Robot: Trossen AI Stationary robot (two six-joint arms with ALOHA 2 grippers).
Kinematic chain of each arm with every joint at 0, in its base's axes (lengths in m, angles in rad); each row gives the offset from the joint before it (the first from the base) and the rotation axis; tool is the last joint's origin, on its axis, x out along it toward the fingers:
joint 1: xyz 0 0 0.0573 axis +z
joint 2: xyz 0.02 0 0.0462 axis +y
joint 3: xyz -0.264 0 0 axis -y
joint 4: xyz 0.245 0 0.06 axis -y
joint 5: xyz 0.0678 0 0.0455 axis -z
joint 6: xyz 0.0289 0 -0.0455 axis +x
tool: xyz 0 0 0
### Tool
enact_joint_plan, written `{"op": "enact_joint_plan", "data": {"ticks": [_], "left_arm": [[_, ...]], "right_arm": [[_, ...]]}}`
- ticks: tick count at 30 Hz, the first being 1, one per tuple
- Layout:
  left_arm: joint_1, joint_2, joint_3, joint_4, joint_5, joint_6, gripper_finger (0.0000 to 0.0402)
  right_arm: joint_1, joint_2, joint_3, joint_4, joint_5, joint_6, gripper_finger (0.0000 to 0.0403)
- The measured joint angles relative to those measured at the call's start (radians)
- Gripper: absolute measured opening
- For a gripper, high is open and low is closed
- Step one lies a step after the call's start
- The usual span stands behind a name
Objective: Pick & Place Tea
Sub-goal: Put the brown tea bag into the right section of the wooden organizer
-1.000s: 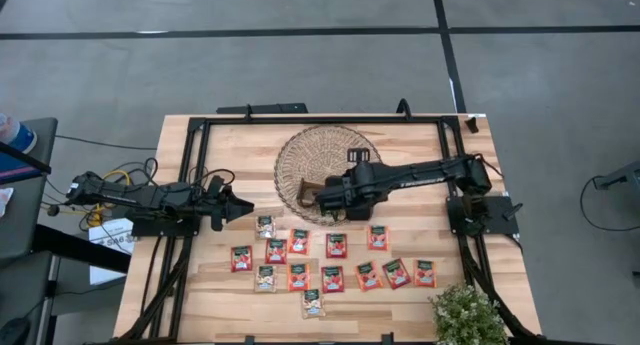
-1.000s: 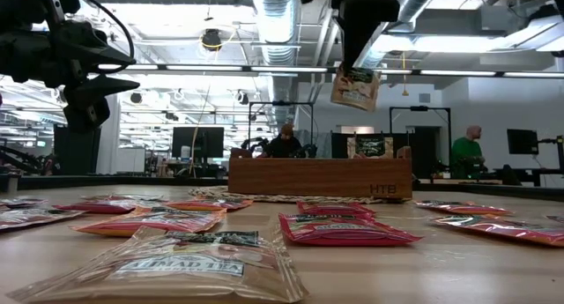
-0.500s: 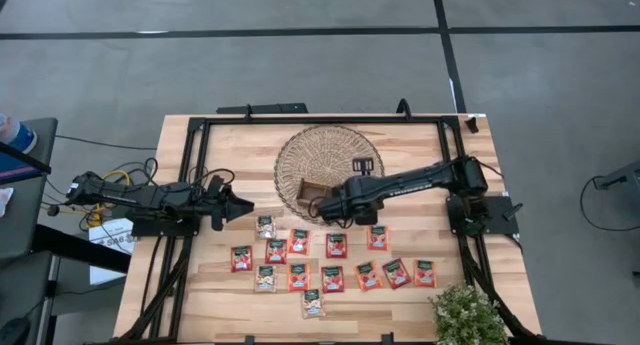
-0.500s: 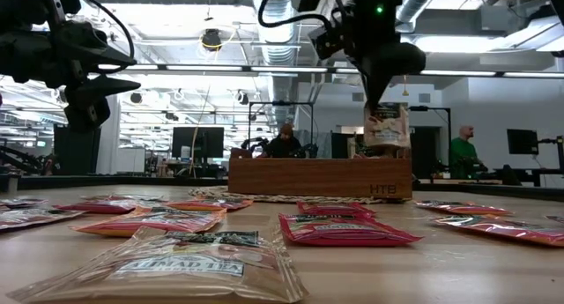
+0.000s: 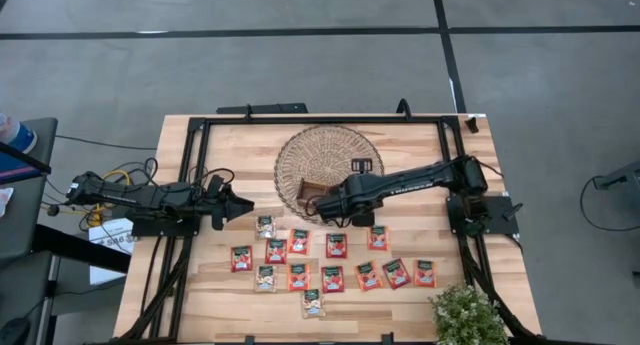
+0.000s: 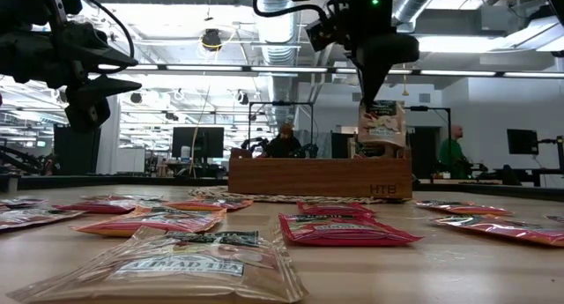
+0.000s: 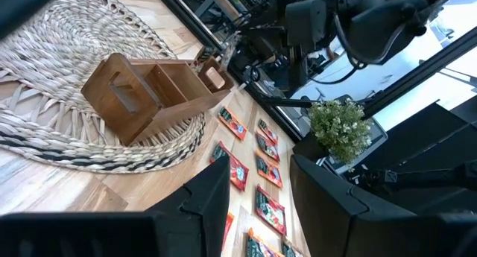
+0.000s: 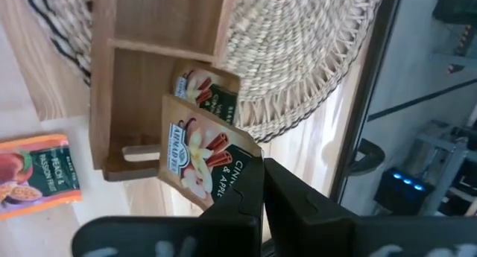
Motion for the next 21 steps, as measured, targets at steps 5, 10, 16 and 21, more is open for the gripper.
{"op": "enact_joint_plan", "data": {"ticks": [5, 10, 16, 21], "left_arm": [[0.000, 0.000, 0.000, 0.000, -0.001, 0.000, 0.0133], [0.000, 0.000, 0.000, -0.001, -0.002, 0.000, 0.0133], [0.000, 0.000, 0.000, -0.001, -0.001, 0.000, 0.0133], [0.000, 0.000, 0.000, -0.001, -0.001, 0.000, 0.0133]], "right_arm": [[-0.015, -0.002, 0.017, 0.005, 0.000, -0.007, 0.0000], [-0.024, 0.002, 0.017, 0.036, 0.001, -0.027, 0.0000], [-0.027, 0.002, 0.015, 0.075, 0.001, -0.039, 0.0000], [-0.030, 0.002, -0.046, 0.077, 0.002, -0.037, 0.0000]]}}
